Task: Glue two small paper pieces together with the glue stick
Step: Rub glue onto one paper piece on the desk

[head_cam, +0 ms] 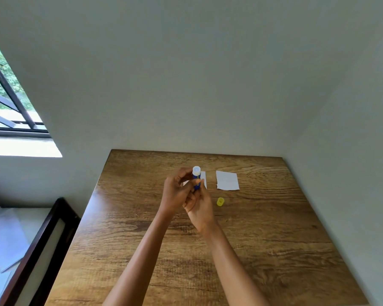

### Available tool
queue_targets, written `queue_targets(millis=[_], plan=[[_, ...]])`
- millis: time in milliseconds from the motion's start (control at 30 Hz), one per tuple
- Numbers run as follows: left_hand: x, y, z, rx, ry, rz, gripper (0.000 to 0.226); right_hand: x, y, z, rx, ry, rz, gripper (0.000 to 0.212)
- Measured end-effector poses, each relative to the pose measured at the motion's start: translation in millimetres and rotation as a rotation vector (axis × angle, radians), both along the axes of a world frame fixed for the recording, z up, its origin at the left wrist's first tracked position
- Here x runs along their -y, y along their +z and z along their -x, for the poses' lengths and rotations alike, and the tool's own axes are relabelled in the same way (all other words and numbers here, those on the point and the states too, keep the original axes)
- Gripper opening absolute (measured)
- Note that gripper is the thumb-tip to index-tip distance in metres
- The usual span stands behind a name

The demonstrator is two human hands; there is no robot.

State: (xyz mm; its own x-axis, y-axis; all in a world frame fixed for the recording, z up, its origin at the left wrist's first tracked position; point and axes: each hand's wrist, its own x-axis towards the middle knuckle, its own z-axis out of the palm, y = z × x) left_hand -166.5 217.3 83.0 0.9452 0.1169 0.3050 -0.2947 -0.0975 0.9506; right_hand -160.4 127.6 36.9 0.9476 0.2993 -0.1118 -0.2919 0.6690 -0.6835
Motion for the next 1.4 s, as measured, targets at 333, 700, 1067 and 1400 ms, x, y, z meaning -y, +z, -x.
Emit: queue_targets(millis=[333, 700, 1067, 1400], plan=[[4, 3, -1, 0.033, -0.045, -0.013, 0.022, 6, 1, -2, -0.04, -0.045, -0.034, 0.044], [5, 9, -6, -0.004, -0.016, 0.023, 0.028, 10, 2, -5, 0.002, -0.042, -0.058, 0.037], [4, 6, -11, 0.034, -0.055, -0.025, 0.023, 7, 5, -10, -0.011, -0.03, 0.082, 0.044], [8, 7, -14, 0.039, -0.09, -0.027, 0.023, 12, 5, -16, -0.049, -0.099, 0.068, 0.041]])
